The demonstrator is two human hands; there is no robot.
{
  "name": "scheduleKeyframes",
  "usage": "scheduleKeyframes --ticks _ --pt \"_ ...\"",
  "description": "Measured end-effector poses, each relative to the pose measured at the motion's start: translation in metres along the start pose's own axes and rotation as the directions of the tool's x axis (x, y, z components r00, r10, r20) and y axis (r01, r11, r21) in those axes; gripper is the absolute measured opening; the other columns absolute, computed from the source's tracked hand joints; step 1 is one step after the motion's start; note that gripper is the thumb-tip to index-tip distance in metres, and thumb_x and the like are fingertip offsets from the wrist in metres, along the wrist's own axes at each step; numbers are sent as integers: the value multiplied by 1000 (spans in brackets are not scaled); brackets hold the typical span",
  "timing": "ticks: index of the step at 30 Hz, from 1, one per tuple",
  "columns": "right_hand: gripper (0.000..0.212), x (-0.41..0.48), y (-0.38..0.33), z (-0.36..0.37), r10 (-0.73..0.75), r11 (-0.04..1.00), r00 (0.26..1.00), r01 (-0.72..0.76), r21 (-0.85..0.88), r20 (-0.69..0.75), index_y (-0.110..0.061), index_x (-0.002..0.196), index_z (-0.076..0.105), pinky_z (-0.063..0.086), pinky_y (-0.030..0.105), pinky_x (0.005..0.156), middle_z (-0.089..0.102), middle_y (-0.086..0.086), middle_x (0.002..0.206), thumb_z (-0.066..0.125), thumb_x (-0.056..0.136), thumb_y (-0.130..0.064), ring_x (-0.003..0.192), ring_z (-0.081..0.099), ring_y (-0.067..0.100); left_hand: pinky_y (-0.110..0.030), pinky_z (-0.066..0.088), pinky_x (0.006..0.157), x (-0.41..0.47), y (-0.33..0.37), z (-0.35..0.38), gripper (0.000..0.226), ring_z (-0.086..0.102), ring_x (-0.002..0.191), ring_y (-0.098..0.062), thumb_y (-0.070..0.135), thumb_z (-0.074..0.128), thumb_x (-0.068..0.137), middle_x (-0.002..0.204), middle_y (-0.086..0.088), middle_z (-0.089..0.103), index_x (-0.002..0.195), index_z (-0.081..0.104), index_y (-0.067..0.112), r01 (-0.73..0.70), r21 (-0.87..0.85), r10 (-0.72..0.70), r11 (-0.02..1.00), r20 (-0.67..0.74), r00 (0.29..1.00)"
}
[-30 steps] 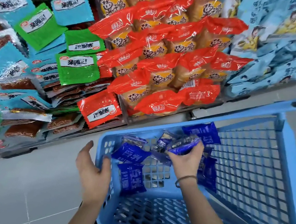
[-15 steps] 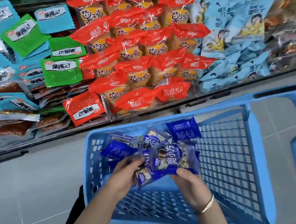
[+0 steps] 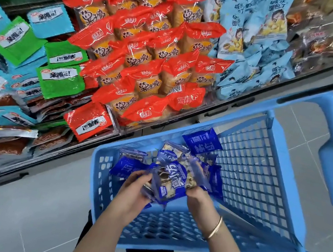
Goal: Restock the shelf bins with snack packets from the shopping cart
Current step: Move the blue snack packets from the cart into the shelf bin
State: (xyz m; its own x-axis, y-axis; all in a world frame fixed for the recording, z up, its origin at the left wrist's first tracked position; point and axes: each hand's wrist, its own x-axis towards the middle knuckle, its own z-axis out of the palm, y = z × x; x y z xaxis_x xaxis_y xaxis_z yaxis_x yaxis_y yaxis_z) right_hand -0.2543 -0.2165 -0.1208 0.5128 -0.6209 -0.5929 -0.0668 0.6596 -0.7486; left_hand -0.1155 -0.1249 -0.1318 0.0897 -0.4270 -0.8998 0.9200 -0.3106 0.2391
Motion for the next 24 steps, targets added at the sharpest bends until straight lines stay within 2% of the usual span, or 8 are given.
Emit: scheduleKeyframes --ticks 3,6,10,13,16,20,22,24 --pt "79 -1 6 -9 65 985 995 -53 -162 70 -27 133 40 45 13 91 45 -17 139 53 58 -9 124 45 -7 -47 58 74 -1 1 -3 35 65 105 -37 18 59 92 120 -21 65 123 53 4 21 -50 -20 999 16 1000" --pt "92 -2 3 -23 178 959 971 -135 -250 159 -34 139 29 40 2 86 36 -30 140 58 52 -24 123 35 -20 -49 57 76 0 7 -7 28 67 100 -34 12 63 85 119 -20 66 112 55 9 -49 -22 49 999 2 999" --pt "77 -2 -5 -27 261 956 924 -207 -207 281 -40 137 33 41 17 96 47 -25 137 65 69 -25 127 44 -2 -50 56 79 5 9 -10 32 71 87 -30 5 57 92 112 -16 69 122 52 15 -135 142 141 981 -27 990" --pt "32 2 -8 -29 146 946 988 -128 -296 40 -32 109 66 49 24 92 65 -4 119 67 82 -14 105 61 6 -48 54 81 5 10 -14 34 71 88 -27 16 66 87 101 -12 72 119 57 22 -181 257 190 949 -7 982" --pt "24 8 -19 -38 73 973 989 -98 -209 -126 -16 97 66 50 31 81 67 5 89 57 84 2 82 61 16 -44 50 90 3 13 -15 50 68 94 -7 39 72 69 92 11 74 113 61 19 -152 271 169 950 -38 985" --pt "33 15 -31 -51 134 991 989 -135 -11 -69 -12 109 61 54 24 67 70 2 89 57 77 -1 76 64 13 -45 49 98 6 16 -19 82 69 101 -15 52 73 62 116 -1 68 131 47 17 -36 171 55 985 -103 993" --pt "36 17 -28 -42 147 979 989 -149 -141 -27 -9 111 60 50 28 68 65 4 91 60 77 0 77 58 18 -40 50 94 2 19 -15 78 66 106 -14 65 63 65 124 -6 64 129 42 26 -10 301 52 954 -133 990" --pt "25 17 -20 -24 150 952 989 -143 -270 7 -12 99 62 46 22 65 61 -2 83 59 81 5 71 53 12 -47 35 107 3 19 -13 101 41 135 -26 80 50 61 151 -10 38 146 32 28 -6 440 69 898 -125 990"
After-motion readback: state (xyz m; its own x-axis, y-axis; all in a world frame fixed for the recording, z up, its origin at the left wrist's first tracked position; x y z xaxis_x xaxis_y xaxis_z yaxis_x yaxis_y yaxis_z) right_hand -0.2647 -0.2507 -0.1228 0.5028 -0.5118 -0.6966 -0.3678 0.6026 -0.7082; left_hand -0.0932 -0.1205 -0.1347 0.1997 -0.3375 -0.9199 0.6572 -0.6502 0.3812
